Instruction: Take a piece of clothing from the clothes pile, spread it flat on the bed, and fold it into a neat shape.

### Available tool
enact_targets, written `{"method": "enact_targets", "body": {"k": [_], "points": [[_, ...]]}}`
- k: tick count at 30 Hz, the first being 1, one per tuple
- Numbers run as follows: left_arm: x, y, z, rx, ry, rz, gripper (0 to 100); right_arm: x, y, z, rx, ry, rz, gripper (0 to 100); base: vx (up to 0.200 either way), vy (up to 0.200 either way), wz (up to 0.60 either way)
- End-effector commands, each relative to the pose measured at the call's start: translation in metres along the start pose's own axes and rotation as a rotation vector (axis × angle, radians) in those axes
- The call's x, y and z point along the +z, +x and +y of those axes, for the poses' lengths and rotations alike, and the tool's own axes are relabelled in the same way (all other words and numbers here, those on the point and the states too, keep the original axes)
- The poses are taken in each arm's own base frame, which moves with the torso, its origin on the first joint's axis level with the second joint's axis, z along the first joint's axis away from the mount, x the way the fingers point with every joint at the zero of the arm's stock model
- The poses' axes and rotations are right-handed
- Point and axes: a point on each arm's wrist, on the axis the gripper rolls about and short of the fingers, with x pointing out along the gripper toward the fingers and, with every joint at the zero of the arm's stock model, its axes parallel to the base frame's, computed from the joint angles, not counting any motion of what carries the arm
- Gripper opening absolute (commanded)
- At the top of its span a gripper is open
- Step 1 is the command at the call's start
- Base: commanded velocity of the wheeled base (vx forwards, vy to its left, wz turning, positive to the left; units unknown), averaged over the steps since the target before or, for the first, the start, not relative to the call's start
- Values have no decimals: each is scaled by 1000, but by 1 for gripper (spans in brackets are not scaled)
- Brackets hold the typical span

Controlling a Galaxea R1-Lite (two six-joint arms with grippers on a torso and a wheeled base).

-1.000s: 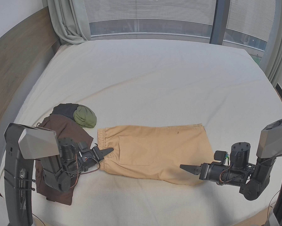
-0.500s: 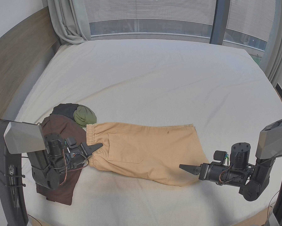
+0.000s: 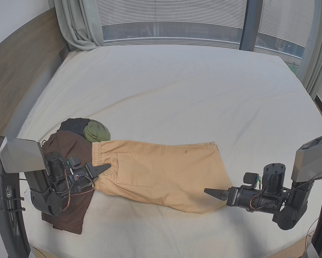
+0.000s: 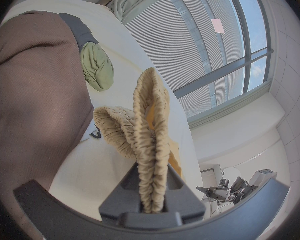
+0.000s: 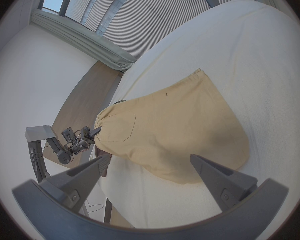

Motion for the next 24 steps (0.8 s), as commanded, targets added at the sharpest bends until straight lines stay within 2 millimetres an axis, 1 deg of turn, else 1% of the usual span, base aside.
{"method": "enact_targets", "body": {"k": [1, 8, 12, 17, 23, 24], "points": [[1, -4, 3, 10, -2, -4, 0, -1, 1, 0, -1, 1, 5, 100, 0, 0, 0], [4, -14, 11, 25, -18, -5, 0, -2, 1, -1, -2, 1, 7, 100, 0, 0, 0], [9, -19, 14, 30, 13, -16, 0, -3, 2, -2, -5, 4, 11, 100, 0, 0, 0], [10, -30, 21, 44, -2, -16, 0, -3, 2, -2, -4, 2, 12, 100, 0, 0, 0], [13, -35, 18, 37, 0, -19, 0, -4, 2, -1, -2, 0, 16, 100, 0, 0, 0], [13, -35, 14, 30, 6, -18, 0, -4, 2, 0, 0, 0, 17, 100, 0, 0, 0]]}}
